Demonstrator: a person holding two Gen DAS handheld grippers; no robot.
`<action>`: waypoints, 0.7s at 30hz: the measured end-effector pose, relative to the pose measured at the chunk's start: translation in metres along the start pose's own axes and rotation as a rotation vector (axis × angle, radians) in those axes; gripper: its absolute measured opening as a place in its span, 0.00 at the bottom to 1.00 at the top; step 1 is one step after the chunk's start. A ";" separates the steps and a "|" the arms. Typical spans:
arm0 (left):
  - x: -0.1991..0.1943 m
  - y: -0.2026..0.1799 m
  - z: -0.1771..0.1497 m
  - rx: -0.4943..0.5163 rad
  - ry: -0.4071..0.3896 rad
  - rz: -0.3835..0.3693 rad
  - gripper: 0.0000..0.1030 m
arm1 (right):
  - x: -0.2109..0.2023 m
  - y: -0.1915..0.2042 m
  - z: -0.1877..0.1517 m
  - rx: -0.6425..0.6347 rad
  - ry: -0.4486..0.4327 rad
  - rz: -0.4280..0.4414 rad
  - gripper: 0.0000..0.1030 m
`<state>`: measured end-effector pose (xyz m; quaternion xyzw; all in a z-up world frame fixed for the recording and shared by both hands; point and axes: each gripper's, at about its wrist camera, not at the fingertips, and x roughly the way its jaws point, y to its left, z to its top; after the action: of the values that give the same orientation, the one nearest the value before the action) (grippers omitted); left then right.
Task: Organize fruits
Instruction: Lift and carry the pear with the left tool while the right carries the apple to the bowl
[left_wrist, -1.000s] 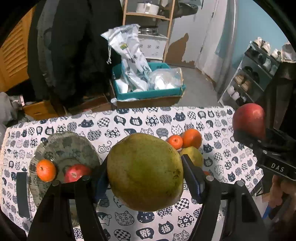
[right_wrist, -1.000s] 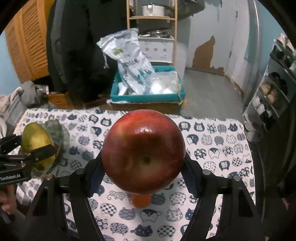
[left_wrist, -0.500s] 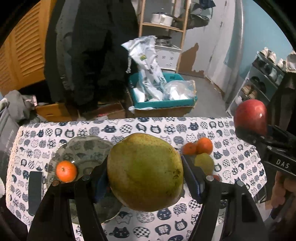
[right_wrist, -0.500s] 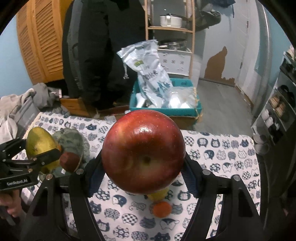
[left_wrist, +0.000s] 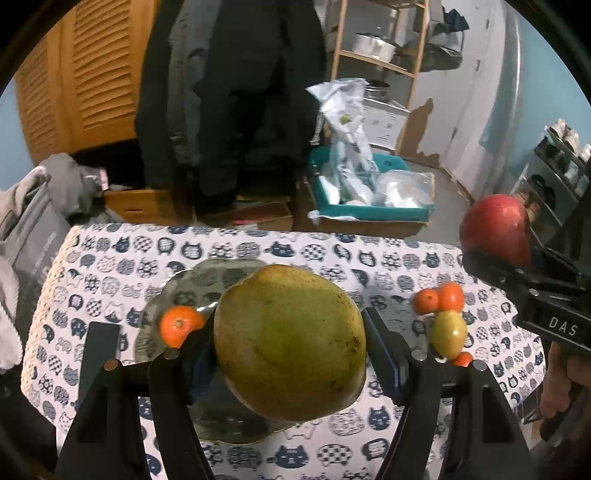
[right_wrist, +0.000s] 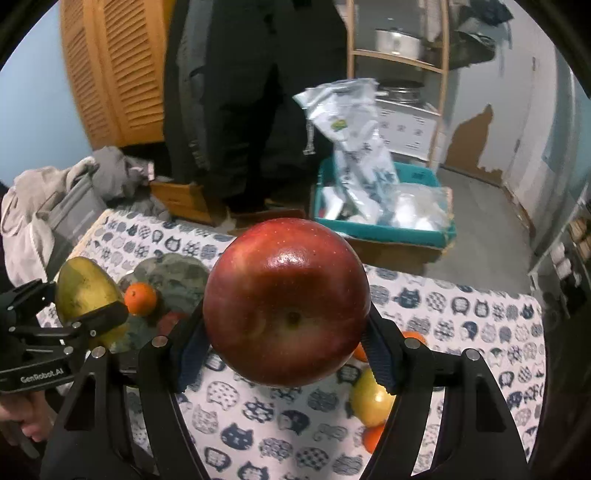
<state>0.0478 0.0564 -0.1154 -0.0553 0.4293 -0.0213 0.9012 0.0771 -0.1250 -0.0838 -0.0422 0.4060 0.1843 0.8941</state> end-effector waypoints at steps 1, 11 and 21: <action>0.000 0.007 -0.001 -0.007 0.002 0.005 0.71 | 0.003 0.005 0.001 -0.006 0.004 0.006 0.71; 0.006 0.054 -0.006 -0.074 0.017 0.073 0.71 | 0.051 0.055 0.003 -0.060 0.073 0.071 0.71; 0.029 0.096 -0.021 -0.129 0.077 0.135 0.71 | 0.090 0.092 -0.001 -0.068 0.151 0.119 0.71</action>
<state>0.0489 0.1477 -0.1617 -0.0834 0.4667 0.0648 0.8781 0.0974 -0.0131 -0.1446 -0.0621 0.4677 0.2471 0.8464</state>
